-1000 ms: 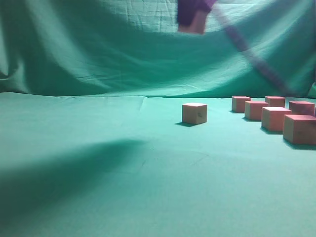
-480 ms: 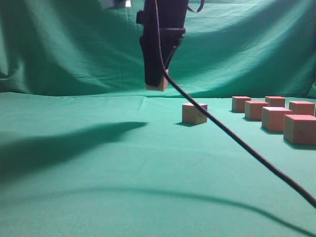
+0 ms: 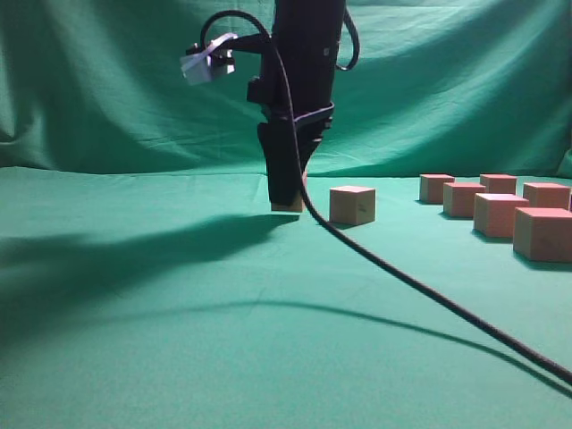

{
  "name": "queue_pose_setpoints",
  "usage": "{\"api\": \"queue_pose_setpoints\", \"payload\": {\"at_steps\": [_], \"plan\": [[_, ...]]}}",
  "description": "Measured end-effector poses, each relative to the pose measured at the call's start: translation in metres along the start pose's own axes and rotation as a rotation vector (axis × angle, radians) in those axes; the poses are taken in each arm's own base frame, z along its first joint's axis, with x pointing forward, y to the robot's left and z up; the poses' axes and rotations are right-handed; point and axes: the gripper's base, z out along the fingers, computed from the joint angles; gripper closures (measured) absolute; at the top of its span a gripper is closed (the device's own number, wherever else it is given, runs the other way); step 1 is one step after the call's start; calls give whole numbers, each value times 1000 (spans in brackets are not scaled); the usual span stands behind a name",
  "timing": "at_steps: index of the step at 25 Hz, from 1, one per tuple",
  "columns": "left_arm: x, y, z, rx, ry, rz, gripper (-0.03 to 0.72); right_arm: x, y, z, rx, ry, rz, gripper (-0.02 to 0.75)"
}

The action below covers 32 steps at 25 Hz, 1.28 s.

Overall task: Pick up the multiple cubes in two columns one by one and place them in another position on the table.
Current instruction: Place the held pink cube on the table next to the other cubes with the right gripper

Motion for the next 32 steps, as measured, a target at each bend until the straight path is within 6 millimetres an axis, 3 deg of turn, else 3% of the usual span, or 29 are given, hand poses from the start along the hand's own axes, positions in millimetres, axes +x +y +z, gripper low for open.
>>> {"api": "queue_pose_setpoints", "payload": {"at_steps": [4, 23, 30, 32], "plan": [[0, 0, 0, 0, 0, 0, 688, 1, 1, 8, -8, 11, -3, 482], [0, 0, 0, 0, 0, 0, 688, 2, -2, 8, 17, 29, -24, 482], [0, 0, 0, 0, 0, 0, 688, 3, -2, 7, 22, 34, 51, 179], [0, 0, 0, 0, 0, 0, 688, 1, -4, 4, 30, 32, 87, 163]]}}
